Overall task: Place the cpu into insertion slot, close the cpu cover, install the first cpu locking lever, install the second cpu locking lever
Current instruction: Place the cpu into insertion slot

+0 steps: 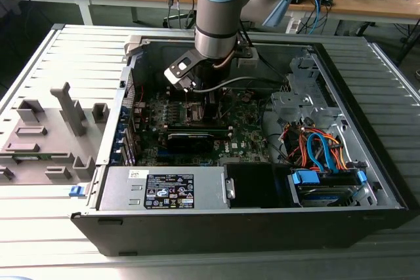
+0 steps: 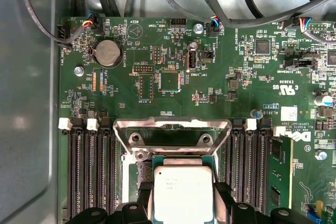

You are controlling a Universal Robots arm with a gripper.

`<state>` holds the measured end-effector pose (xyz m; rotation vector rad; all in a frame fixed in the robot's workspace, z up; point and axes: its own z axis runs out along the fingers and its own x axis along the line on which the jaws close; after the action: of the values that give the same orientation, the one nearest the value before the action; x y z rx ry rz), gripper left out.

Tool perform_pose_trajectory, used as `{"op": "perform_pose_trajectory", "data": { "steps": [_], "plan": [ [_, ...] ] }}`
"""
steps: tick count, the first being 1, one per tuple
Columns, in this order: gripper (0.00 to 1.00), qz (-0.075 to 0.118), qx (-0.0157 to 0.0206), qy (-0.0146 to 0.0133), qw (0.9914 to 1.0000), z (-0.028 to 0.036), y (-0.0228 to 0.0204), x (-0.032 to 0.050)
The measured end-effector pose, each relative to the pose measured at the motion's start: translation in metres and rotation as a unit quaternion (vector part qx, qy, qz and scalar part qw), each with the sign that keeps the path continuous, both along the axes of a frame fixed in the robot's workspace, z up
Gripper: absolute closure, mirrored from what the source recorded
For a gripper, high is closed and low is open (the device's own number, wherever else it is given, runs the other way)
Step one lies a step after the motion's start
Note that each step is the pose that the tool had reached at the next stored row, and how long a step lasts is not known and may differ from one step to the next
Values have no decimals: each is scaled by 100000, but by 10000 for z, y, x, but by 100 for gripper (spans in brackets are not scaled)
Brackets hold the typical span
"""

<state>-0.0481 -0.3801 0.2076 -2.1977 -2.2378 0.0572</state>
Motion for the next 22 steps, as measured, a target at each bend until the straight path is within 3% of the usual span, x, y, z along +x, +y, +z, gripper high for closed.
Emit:
{"op": "perform_pose_trajectory", "data": {
  "steps": [5,10,15,22],
  "plan": [
    [45,1,-4,-3,100000,-13,2,0],
    [45,-1,-9,2,100000,-15,36,-8],
    [45,-5,-5,-41,100000,-16,42,-121],
    [45,2,-6,-46,100000,-20,101,-123]
  ]
}}
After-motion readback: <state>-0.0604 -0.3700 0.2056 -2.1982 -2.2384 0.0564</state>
